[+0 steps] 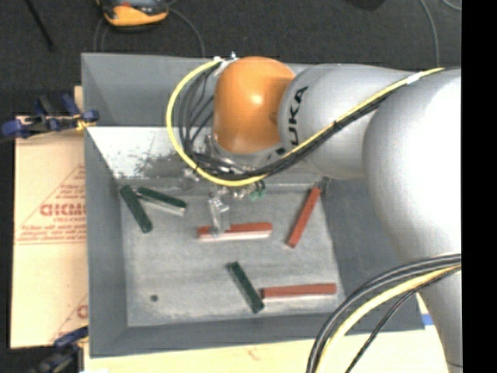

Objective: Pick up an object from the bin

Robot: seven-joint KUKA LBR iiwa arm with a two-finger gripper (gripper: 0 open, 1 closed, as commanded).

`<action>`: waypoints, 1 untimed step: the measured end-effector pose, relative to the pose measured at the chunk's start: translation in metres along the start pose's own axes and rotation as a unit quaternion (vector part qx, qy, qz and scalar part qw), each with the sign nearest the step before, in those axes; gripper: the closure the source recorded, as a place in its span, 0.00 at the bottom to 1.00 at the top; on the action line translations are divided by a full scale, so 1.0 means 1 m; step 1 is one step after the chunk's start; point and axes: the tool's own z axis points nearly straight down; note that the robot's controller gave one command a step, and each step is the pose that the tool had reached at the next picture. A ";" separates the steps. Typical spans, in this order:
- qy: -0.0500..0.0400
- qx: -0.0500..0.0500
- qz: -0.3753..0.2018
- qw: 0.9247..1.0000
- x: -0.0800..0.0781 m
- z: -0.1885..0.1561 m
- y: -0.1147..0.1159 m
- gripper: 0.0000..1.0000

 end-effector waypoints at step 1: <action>0.000 0.001 -0.066 0.998 0.010 0.025 -0.026 0.00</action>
Offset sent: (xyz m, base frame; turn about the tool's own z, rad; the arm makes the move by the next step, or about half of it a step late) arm -0.0537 -0.0420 -0.0330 -0.2099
